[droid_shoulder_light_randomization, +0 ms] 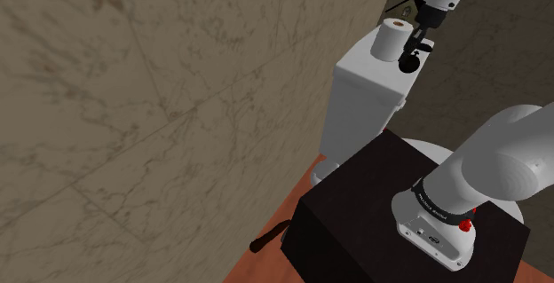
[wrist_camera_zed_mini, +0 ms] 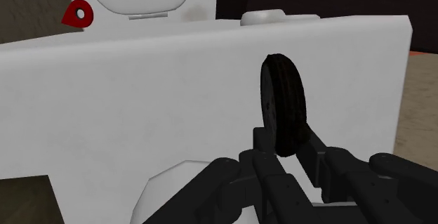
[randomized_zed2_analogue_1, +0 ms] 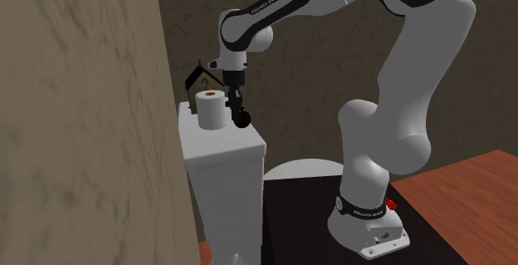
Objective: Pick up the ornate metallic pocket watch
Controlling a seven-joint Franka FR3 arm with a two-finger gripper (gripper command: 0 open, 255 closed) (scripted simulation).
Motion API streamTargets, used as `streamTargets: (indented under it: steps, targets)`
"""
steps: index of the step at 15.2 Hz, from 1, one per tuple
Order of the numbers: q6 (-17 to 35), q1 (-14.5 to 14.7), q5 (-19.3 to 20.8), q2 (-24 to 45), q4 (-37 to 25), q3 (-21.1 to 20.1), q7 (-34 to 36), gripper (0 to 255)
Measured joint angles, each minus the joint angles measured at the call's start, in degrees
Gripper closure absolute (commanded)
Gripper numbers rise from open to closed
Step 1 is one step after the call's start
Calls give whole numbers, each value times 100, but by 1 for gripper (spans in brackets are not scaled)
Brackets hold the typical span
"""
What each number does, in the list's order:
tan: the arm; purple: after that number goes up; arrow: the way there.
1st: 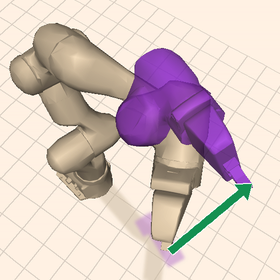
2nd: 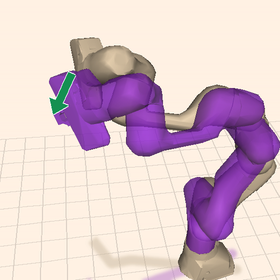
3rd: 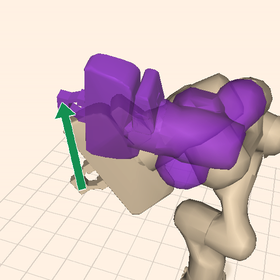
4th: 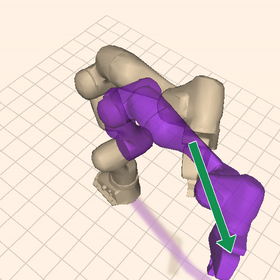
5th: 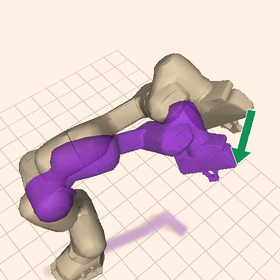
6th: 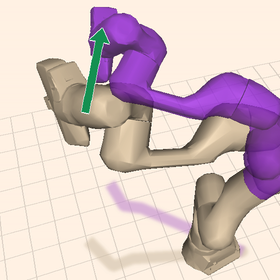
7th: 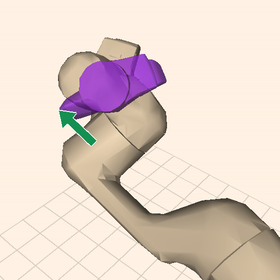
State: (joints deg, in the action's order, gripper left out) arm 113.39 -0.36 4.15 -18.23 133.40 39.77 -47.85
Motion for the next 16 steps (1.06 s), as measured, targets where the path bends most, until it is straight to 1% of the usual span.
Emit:
streamTargets:
  steps: [16]
  targets:
    - [-1148,-23,79,-326,-870,-246,220,255]
